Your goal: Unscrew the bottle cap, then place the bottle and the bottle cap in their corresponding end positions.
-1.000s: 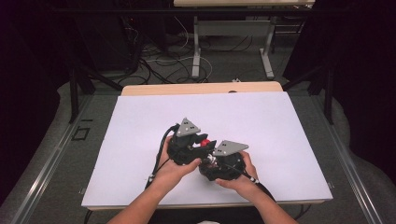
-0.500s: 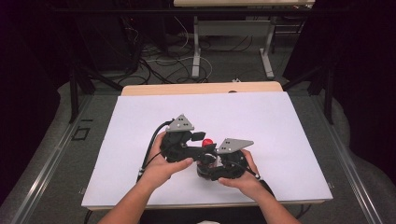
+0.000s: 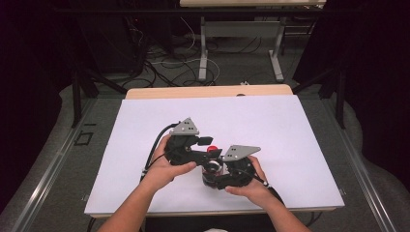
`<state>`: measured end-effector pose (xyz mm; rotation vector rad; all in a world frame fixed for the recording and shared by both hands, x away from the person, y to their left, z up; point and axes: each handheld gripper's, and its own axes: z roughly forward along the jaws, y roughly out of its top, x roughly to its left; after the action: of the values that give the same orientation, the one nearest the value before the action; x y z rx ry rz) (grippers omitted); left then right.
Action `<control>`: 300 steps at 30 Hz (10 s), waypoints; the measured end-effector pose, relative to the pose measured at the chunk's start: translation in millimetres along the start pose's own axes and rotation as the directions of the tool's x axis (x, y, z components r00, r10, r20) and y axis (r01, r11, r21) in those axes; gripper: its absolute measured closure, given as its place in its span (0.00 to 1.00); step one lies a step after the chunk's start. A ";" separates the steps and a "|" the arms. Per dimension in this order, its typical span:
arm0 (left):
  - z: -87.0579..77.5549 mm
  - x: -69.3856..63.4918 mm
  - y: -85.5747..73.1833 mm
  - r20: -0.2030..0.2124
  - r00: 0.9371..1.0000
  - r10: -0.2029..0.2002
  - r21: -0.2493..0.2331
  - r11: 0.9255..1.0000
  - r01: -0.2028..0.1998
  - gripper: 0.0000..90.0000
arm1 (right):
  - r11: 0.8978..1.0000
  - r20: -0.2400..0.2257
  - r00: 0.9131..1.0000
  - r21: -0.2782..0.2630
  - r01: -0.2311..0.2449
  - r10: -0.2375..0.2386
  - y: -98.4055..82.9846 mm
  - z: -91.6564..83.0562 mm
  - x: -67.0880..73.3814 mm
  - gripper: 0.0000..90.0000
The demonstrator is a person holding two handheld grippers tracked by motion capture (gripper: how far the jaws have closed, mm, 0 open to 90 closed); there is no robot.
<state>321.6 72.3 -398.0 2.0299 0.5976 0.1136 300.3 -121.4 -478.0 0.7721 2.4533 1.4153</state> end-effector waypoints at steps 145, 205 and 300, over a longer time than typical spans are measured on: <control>5.6 -15.3 3.7 -0.100 0.993 -0.069 -0.045 0.997 0.065 0.56 | 1.000 0.066 0.998 -0.029 -0.008 0.010 -1.9 -0.7 1.1 0.33; 1.7 -21.4 3.1 -0.098 0.994 -0.042 -0.040 0.998 0.038 0.51 | 0.999 0.061 0.998 -0.036 -0.009 0.011 -1.8 -1.0 2.6 0.33; -48.7 74.0 -65.0 -0.415 0.847 -0.333 -0.176 0.943 0.284 0.68 | 0.993 0.302 0.947 -0.085 -0.082 0.104 1.6 -0.7 -43.9 0.33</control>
<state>347.1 170.8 -439.5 1.7796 1.1728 0.4110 337.5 -144.7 -479.8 1.0197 2.1454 1.2931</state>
